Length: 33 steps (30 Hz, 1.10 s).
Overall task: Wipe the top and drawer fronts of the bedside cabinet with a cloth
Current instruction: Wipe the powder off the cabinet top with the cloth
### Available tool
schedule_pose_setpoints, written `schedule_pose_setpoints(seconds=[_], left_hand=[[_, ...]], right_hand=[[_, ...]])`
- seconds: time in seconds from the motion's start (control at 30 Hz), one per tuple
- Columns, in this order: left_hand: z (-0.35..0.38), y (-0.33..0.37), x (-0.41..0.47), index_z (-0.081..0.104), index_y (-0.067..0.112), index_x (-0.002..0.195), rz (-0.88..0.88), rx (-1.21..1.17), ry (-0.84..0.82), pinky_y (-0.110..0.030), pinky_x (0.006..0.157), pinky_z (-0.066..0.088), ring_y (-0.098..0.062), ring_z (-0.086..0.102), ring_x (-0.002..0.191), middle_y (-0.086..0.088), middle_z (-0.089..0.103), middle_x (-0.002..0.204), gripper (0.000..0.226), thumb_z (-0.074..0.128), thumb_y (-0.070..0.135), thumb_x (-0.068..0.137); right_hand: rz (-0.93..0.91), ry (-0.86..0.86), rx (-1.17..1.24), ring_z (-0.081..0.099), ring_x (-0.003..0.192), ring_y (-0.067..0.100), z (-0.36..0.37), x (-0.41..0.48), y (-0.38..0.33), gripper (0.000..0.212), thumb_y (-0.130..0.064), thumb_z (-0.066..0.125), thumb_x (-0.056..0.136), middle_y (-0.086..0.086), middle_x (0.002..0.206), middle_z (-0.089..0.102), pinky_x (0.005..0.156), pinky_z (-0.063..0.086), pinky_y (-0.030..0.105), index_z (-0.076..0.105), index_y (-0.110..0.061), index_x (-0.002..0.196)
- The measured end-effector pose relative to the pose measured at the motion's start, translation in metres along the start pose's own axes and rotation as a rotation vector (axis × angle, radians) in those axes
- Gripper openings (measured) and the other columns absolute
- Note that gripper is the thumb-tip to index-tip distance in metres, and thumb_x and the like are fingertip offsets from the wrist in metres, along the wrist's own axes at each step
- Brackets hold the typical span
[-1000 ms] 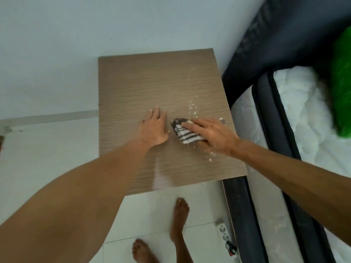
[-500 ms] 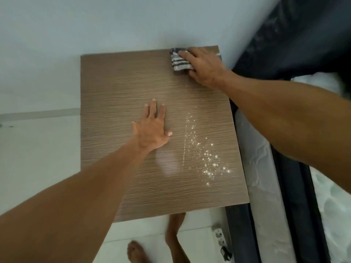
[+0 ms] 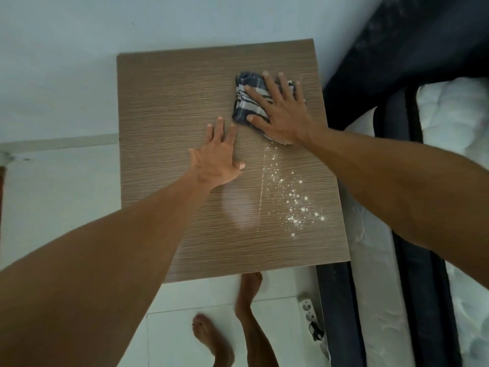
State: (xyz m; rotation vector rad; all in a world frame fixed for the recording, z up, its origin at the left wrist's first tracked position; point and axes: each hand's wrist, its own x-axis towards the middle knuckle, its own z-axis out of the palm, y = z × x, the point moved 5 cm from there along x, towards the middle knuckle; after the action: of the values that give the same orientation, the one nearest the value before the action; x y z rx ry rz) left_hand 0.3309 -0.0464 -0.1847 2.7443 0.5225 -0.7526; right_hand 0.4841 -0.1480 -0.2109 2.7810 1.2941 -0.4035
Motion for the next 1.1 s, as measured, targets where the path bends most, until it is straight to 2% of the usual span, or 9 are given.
schedule_pose_setpoints(seconds=[0.3,0.5,0.63,0.8,0.93,1.03,1.1], left_hand=[[0.011,-0.009,-0.024,0.004,0.014,0.155,0.018,0.005,0.073,-0.055,0.115,0.026,-0.022,0.001,0.151,-0.002,-0.005,0.164,0.082,0.054,0.033,0.093],[0.025,-0.012,-0.049,0.007,0.011,0.154,0.058,0.025,0.086,-0.051,0.113,0.031,-0.025,0.004,0.150,-0.005,-0.002,0.164,0.079,0.055,0.019,0.092],[0.037,-0.013,-0.058,0.009,0.009,0.154,0.080,0.063,0.112,-0.051,0.114,0.029,-0.029,0.007,0.150,-0.008,0.000,0.164,0.073,0.051,0.020,0.095],[0.046,-0.009,-0.070,0.010,0.006,0.153,0.108,0.003,0.114,-0.052,0.114,0.028,-0.033,0.006,0.149,-0.011,0.003,0.163,0.065,0.044,0.022,0.100],[0.052,-0.003,-0.075,0.010,0.005,0.153,0.099,-0.023,0.098,-0.054,0.116,0.022,-0.035,0.005,0.149,-0.013,0.001,0.163,0.066,0.044,0.021,0.099],[0.052,0.007,-0.076,0.011,0.007,0.153,0.127,-0.048,0.077,-0.052,0.118,0.020,-0.039,0.005,0.148,-0.018,0.002,0.162,0.066,0.046,0.023,0.099],[0.052,0.015,-0.074,0.017,0.006,0.151,0.137,-0.062,0.071,-0.051,0.118,0.021,-0.039,0.008,0.147,-0.018,0.006,0.161,0.065,0.049,0.026,0.097]], right_hand=[[-0.036,0.023,0.015,-0.002,0.149,0.035,0.029,-0.097,-0.051,0.065,-0.067,0.006,0.094,0.006,0.164,-0.002,0.117,0.001,0.059,-0.003,-0.042,0.153],[-0.078,0.035,0.053,0.009,0.149,0.032,0.050,-0.170,-0.094,0.063,-0.059,0.018,0.096,0.004,0.164,0.010,0.117,0.007,0.058,0.010,-0.037,0.154],[-0.104,0.085,0.119,0.028,0.143,0.035,0.060,-0.216,-0.124,0.060,-0.049,0.036,0.096,0.010,0.157,0.031,0.115,0.020,0.059,0.030,-0.027,0.151],[-0.203,0.142,0.103,0.047,0.128,0.036,0.063,-0.267,-0.159,0.073,-0.024,0.077,0.076,0.015,0.143,0.049,0.103,0.040,0.055,0.047,-0.016,0.141],[-0.381,0.025,0.101,0.047,0.130,0.035,0.071,-0.310,-0.181,0.075,-0.022,0.082,0.072,0.013,0.144,0.049,0.103,0.043,0.055,0.050,-0.019,0.139],[-0.554,-0.071,0.078,0.053,0.121,0.033,0.069,-0.331,-0.178,0.071,-0.026,0.081,0.074,0.011,0.138,0.053,0.097,0.048,0.052,0.051,-0.020,0.138],[-0.568,-0.063,0.077,0.054,0.118,0.031,0.056,-0.332,-0.161,0.071,-0.028,0.080,0.074,0.010,0.137,0.055,0.096,0.049,0.049,0.050,-0.020,0.138]])
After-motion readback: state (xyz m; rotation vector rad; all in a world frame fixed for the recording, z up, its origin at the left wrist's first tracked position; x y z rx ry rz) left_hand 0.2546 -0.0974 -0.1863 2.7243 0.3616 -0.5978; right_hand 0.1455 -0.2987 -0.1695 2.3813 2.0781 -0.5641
